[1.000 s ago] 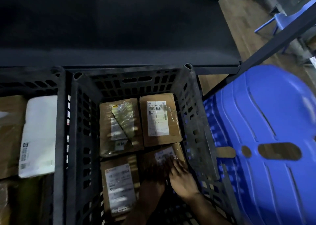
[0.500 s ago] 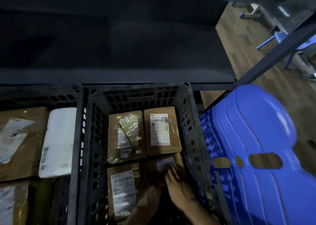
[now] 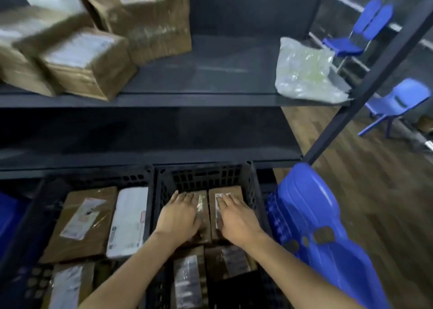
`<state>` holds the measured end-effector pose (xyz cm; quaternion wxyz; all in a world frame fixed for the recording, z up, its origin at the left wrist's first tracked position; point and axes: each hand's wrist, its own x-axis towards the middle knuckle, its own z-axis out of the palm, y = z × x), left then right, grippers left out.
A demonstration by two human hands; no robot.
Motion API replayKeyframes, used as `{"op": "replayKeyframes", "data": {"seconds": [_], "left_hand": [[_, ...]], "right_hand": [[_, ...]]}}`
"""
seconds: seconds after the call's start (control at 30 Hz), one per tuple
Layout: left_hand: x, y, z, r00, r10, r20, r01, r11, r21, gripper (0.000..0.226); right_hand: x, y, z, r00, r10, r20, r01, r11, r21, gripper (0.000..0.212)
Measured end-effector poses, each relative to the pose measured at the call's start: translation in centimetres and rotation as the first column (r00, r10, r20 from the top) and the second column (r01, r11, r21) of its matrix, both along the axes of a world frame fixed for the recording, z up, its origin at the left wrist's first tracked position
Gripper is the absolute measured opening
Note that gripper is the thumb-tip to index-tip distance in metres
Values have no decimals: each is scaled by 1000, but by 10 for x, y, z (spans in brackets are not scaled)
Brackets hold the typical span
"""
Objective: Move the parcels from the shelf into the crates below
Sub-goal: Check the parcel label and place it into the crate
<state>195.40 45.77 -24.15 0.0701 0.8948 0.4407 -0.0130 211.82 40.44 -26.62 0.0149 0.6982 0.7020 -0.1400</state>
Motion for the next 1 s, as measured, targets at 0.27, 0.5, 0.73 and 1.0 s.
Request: {"op": "replayKeyframes", "data": {"seconds": [0.27,0.5,0.73,1.0], "left_hand": [[26,56,124,995,-36,97,1,941,339,64],[25,100,194,977,4,215,-103,886,453,64],[-31,135,219,973,130,191,-210,838,503,67],[-115,171,203,972,207,109,-234,847,478,83]], "right_hand": [[43,51,123,1000,-10,29,-2,922,386,61],[65,102,196,996,-1,86,-38,892,451,63],[15,152,227,991,105,84,-133,834,536,66],[-87,198,221,971,219,97,-235,791,565,83]]}}
